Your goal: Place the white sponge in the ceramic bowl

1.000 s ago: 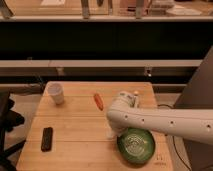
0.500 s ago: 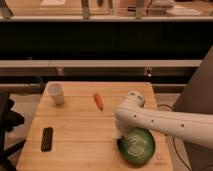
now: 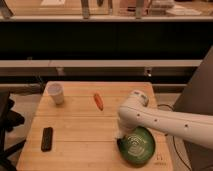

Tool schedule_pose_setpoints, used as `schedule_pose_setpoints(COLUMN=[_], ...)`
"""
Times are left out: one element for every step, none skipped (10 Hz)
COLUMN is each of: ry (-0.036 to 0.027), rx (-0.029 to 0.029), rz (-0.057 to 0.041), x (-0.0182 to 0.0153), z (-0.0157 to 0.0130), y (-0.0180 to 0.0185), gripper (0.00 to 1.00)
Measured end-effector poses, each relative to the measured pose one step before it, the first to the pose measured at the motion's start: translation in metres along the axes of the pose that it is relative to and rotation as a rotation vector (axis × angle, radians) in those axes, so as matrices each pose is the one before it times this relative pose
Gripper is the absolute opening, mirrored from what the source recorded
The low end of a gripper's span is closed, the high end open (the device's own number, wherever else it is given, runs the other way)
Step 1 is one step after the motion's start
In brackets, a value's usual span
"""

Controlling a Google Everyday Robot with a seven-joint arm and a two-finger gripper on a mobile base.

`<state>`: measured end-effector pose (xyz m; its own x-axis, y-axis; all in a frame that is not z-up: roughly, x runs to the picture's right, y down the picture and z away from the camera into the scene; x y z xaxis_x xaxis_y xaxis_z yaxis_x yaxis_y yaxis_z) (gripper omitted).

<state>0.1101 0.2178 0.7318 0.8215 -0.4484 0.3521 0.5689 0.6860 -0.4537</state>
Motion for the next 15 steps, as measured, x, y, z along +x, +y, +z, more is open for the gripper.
schedule_pose_setpoints(ry=[-0.00161,-0.00256,-0.00203,-0.00098,-0.00077,-0.00184,-0.00183,-0.00104,-0.00156,0.00052,-0.00061,-0.00086,-0.00117,-0.00109,-0.00144], rx=[0.0007,0.00199,0.00102,0.00006,-0.00031,0.00022,0.00075,0.00025,0.00077,0.00074,-0.00004,-0.00032,0.00018,-0.00042,-0.00014], rz=[0.00328,0.00402,0.00826,0.00285,0.00198,0.00249,0.0044,0.00491,0.00471,0.00364,0.00167,0.00311,0.00592,0.00379,0.00325], x=[0.00102,0.00047,0.00203,0.00107,0.00229,0.00145,0.00163,0.00186,0.0016,0.00146,0.00101,0.00155,0.00221,0.00135,0.00118], z=[-0.00034,-0.00057,-0.00056,-0.00026,-0.00056,-0.0003,-0.00052,-0.00029,-0.00048,-0.00075,-0.00028,-0.00022,-0.00046,-0.00004,0.00004], y=[0.00044,-0.00029,0.00126,0.00094,0.00215,0.0014,0.00147,0.00141,0.0011,0.00094,0.00092,0.00141,0.00195,0.00122,0.00117], gripper=[0.0,0.0,0.0,0.0,0.0,0.0,0.0,0.0,0.0,0.0,0.0,0.0,0.0,0.0,0.0])
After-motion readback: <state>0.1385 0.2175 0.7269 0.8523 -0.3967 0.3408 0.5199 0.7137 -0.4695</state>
